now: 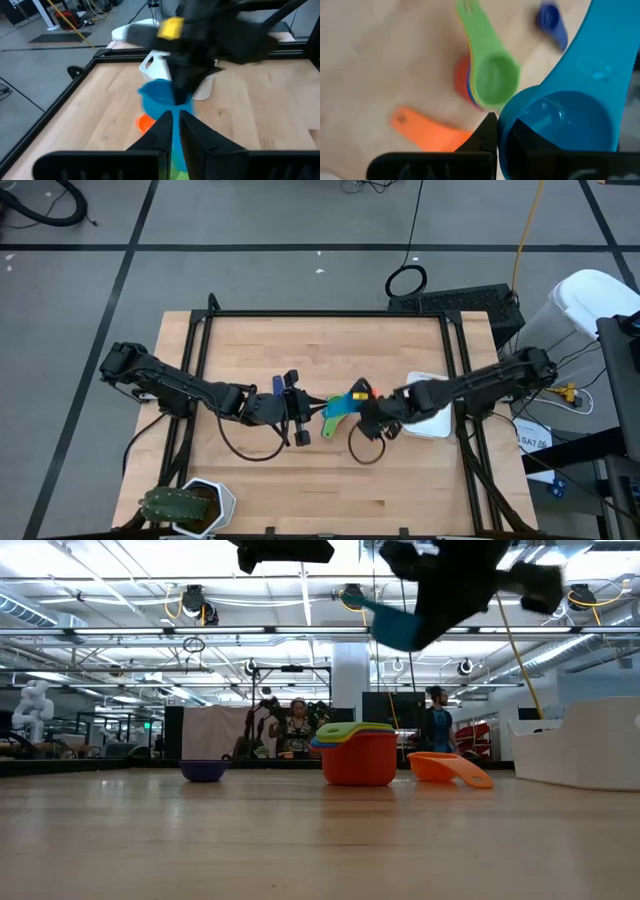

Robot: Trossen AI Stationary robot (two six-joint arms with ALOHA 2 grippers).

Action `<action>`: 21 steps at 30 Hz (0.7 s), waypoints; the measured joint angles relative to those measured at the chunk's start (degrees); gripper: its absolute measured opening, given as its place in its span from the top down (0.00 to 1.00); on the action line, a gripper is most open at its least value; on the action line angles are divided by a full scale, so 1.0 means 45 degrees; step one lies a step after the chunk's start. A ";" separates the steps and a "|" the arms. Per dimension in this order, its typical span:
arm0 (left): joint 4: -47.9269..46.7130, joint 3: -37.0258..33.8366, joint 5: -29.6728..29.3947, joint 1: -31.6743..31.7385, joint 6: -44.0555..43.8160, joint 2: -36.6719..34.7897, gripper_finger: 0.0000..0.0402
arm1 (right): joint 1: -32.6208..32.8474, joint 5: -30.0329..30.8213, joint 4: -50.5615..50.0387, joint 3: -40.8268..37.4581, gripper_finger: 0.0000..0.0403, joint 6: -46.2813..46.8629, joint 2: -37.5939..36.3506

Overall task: Nest measuring cups in basket
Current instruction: Stack the light blue measuring cup on top of the green measuring cup

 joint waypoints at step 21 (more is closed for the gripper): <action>0.1915 0.0000 0.4659 0.0326 0.0918 0.0000 0.91 | 0.0307 -0.0933 0.0984 0.0178 1.00 -0.1033 0.1257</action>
